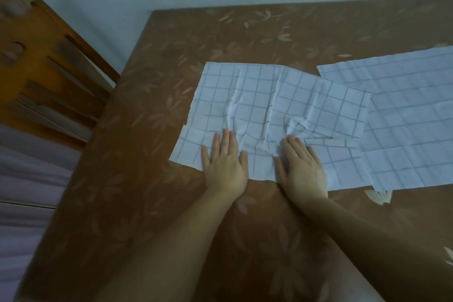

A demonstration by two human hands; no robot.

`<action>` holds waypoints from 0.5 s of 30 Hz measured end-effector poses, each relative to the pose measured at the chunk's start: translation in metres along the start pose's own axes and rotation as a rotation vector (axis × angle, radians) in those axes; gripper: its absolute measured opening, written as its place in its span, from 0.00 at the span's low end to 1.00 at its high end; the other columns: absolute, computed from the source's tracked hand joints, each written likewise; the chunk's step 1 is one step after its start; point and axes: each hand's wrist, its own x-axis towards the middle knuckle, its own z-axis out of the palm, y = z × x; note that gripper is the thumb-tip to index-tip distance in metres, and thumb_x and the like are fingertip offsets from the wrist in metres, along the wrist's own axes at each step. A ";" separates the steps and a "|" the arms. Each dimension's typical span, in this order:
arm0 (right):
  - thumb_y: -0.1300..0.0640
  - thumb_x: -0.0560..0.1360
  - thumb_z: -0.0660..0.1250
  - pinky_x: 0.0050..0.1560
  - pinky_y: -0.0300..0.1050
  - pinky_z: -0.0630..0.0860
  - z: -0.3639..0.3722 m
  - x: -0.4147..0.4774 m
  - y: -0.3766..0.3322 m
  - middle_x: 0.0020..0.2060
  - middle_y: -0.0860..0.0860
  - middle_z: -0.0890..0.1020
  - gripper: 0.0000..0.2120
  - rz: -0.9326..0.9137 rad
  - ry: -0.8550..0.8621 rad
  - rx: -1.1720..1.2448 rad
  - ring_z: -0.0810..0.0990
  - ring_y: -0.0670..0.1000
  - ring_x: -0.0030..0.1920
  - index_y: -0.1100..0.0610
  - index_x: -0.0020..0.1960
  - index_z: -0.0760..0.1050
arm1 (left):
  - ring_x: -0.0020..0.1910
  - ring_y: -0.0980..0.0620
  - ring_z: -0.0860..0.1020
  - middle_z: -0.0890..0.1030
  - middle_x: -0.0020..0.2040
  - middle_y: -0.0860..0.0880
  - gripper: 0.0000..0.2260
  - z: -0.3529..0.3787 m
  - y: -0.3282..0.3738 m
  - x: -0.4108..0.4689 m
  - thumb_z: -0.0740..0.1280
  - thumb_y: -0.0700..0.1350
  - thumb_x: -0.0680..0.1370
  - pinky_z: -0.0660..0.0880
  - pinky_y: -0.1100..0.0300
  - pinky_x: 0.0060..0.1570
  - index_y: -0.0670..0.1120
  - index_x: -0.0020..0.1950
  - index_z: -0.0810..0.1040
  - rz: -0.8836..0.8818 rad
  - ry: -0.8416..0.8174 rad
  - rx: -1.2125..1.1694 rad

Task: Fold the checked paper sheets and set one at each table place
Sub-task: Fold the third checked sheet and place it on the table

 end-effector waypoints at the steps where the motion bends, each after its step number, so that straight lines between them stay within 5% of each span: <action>1: 0.54 0.80 0.63 0.74 0.48 0.59 0.001 -0.001 -0.001 0.70 0.55 0.74 0.19 -0.016 0.045 0.046 0.69 0.54 0.72 0.59 0.68 0.74 | 0.79 0.53 0.39 0.43 0.81 0.53 0.26 0.001 0.001 -0.003 0.42 0.57 0.84 0.36 0.47 0.76 0.50 0.80 0.44 0.012 0.019 -0.018; 7: 0.61 0.78 0.65 0.55 0.42 0.73 -0.009 -0.010 -0.022 0.52 0.53 0.85 0.08 0.066 0.039 0.297 0.81 0.53 0.55 0.58 0.51 0.83 | 0.79 0.54 0.54 0.63 0.78 0.52 0.21 0.003 0.008 -0.037 0.53 0.47 0.84 0.46 0.51 0.77 0.48 0.78 0.62 0.118 0.125 -0.188; 10: 0.60 0.78 0.63 0.45 0.44 0.74 -0.026 -0.025 -0.030 0.42 0.49 0.83 0.07 0.111 0.038 0.386 0.80 0.50 0.44 0.57 0.49 0.81 | 0.73 0.51 0.67 0.72 0.71 0.50 0.21 -0.012 0.014 -0.051 0.59 0.51 0.82 0.60 0.50 0.74 0.47 0.74 0.68 0.068 0.137 -0.465; 12: 0.59 0.78 0.64 0.45 0.43 0.75 -0.040 -0.035 -0.033 0.42 0.47 0.82 0.07 0.111 0.067 0.417 0.79 0.48 0.43 0.56 0.49 0.81 | 0.70 0.53 0.68 0.71 0.71 0.52 0.24 -0.031 0.021 -0.057 0.63 0.55 0.80 0.67 0.52 0.70 0.51 0.75 0.65 -0.019 0.136 -0.670; 15: 0.59 0.78 0.64 0.42 0.42 0.73 -0.064 -0.047 -0.035 0.41 0.48 0.83 0.06 0.058 0.128 0.403 0.79 0.48 0.41 0.55 0.48 0.81 | 0.66 0.52 0.73 0.75 0.67 0.52 0.25 -0.068 0.036 -0.061 0.60 0.64 0.78 0.72 0.53 0.63 0.52 0.70 0.73 -0.050 -0.012 -0.747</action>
